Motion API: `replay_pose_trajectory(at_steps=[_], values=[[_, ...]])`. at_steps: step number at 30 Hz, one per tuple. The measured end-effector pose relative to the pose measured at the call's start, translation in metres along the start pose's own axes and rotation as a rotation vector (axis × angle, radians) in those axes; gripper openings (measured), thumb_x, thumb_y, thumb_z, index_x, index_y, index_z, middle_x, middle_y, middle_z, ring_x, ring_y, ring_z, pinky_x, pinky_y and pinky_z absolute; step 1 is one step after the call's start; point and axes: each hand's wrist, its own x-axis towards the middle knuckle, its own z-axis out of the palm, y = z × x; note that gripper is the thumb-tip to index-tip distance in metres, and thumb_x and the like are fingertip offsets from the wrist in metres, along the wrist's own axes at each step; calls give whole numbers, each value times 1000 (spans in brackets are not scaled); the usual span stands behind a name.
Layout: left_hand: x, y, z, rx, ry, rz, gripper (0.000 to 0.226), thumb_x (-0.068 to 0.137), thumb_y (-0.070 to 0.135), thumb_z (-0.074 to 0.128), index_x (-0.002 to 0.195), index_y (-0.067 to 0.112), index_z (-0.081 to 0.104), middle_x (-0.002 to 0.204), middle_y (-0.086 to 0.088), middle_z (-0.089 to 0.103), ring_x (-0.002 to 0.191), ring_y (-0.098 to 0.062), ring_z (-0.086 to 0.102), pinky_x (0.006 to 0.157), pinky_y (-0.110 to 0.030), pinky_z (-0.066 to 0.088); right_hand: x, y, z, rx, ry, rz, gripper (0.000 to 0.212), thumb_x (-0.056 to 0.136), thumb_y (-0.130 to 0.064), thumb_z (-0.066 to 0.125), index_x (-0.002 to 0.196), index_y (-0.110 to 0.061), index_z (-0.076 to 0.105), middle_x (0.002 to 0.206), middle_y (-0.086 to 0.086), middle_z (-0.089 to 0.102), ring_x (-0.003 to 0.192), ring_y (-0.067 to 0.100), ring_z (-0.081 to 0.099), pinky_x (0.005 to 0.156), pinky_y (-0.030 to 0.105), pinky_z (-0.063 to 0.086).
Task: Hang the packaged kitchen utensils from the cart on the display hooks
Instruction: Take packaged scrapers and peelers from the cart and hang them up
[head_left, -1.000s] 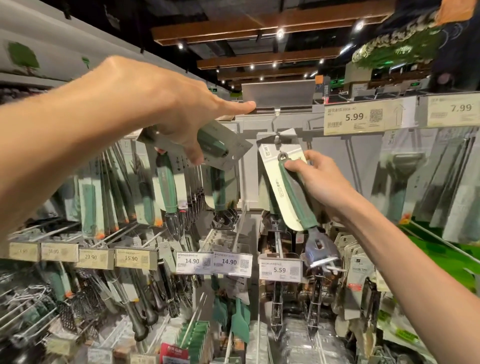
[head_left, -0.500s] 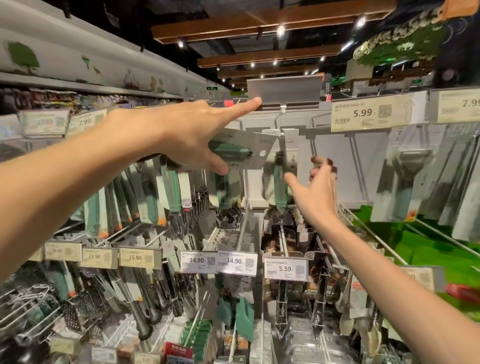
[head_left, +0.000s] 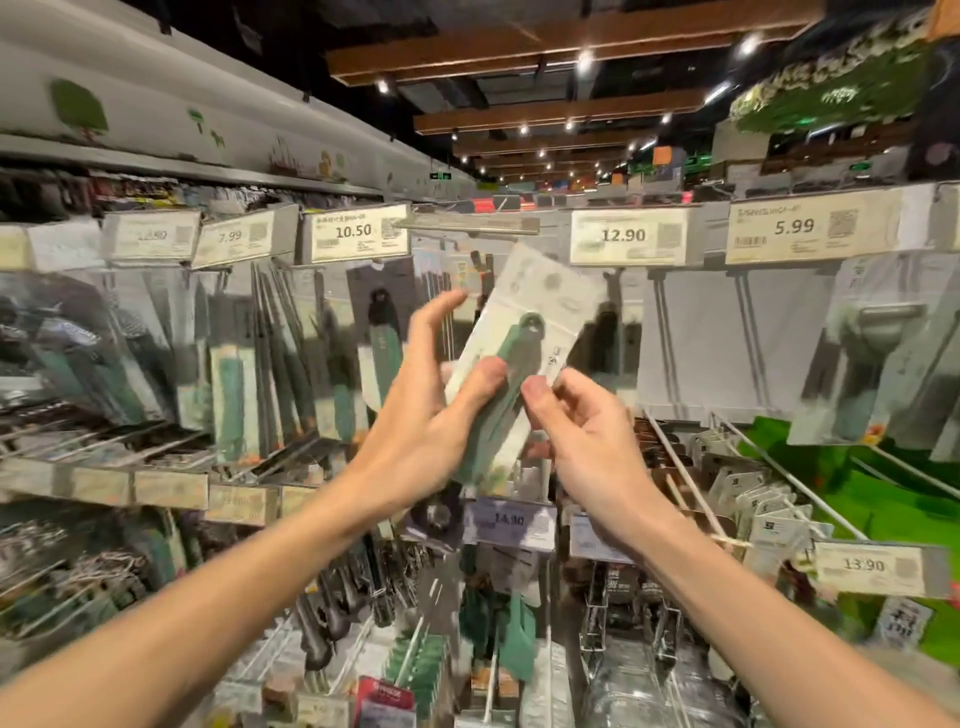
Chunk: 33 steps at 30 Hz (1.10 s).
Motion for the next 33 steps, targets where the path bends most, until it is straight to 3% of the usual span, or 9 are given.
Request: replay_pose_trajectory(at_steps=[4, 6, 10, 15, 19, 22, 25, 28, 33], values=[[-10, -26, 5, -108, 186, -177, 28, 95, 30, 63, 114, 35, 43, 82, -2, 75, 70, -15, 68, 64, -32, 50, 9, 10, 18, -126, 54, -31, 39, 100, -27, 52, 84, 9, 50, 65, 15, 40, 61, 10, 37, 58, 27, 33], [-6, -32, 3, -82, 238, -201, 27, 94, 33, 65, 110, 35, 44, 76, -10, 70, 65, -21, 62, 63, -39, 47, 16, 12, 21, -164, 81, -18, 38, 100, -29, 52, 80, 4, 52, 60, -1, 40, 55, 5, 34, 54, 21, 30], [10, -35, -1, -99, 271, -182, 31, 94, 38, 65, 116, 31, 45, 76, -15, 68, 69, -31, 68, 69, -45, 58, 29, 6, 25, -186, 124, -37, 35, 100, -31, 53, 87, 0, 63, 74, 20, 60, 63, 11, 48, 60, 30, 40], [34, -34, 1, -90, 348, -167, 38, 94, 34, 66, 125, 22, 46, 71, 1, 62, 64, -5, 64, 63, -24, 48, 54, 1, 24, -216, 174, -48, 52, 94, -46, 52, 88, 5, 61, 86, 30, 65, 71, 37, 59, 71, 50, 52], [39, -44, 7, 5, 361, -230, 48, 93, 44, 64, 132, 24, 45, 66, 5, 58, 53, -5, 52, 60, -29, 44, 63, 10, 21, -238, 195, 10, 44, 98, -37, 55, 76, 1, 58, 58, 8, 47, 56, 12, 39, 60, 31, 34], [31, -43, 11, 67, 348, -245, 58, 92, 48, 64, 141, 29, 39, 80, 4, 63, 55, -5, 54, 62, -32, 52, 61, 19, 19, -216, 220, -22, 17, 98, -33, 57, 97, -16, 57, 60, 0, 47, 52, 9, 40, 57, 27, 37], [14, -42, 17, 84, 296, -242, 72, 91, 43, 68, 150, 38, 28, 114, 12, 56, 71, -5, 59, 66, -15, 51, 47, 31, 17, -301, 205, -172, 37, 95, -27, 62, 127, -28, 42, 79, 1, 58, 61, 7, 55, 58, 21, 48], [6, -49, 25, 107, 257, -242, 72, 93, 29, 68, 152, 36, 28, 153, 11, 40, 132, -10, 45, 110, -34, 39, 43, 46, 12, -459, 198, -202, 51, 92, -26, 67, 138, -20, 48, 99, -2, 60, 76, 3, 61, 72, 19, 55], [21, -57, 30, 141, 247, -361, 70, 96, 26, 64, 155, 24, 25, 160, 4, 31, 147, -18, 26, 118, -42, 26, 59, 50, 10, -498, 185, -161, 53, 90, -30, 69, 138, -16, 50, 100, 4, 70, 73, 5, 65, 69, 12, 53]])
